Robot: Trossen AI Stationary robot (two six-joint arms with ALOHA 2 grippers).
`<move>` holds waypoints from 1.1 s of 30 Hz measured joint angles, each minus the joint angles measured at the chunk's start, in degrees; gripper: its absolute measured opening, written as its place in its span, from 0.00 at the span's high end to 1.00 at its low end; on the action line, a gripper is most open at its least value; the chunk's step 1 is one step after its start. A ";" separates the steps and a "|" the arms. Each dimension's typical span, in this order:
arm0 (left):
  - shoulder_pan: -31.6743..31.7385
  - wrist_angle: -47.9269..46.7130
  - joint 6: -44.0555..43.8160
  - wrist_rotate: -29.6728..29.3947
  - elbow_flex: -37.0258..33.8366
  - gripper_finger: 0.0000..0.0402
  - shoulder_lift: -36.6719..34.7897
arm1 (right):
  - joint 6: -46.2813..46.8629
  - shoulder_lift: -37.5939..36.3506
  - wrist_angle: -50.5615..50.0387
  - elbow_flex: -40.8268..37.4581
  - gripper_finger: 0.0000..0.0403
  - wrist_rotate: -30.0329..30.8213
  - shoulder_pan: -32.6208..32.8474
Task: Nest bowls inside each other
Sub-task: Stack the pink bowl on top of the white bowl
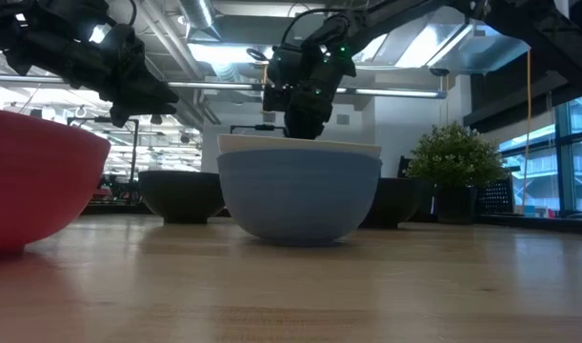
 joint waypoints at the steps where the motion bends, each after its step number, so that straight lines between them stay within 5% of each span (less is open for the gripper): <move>1: 0.00 0.00 0.00 -0.02 0.01 0.67 0.00 | -0.06 0.00 0.01 0.00 0.70 -0.02 -0.08; 33: 0.00 0.00 0.42 -0.04 0.01 0.67 0.00 | -0.08 0.28 2.25 -5.49 0.70 0.18 -1.30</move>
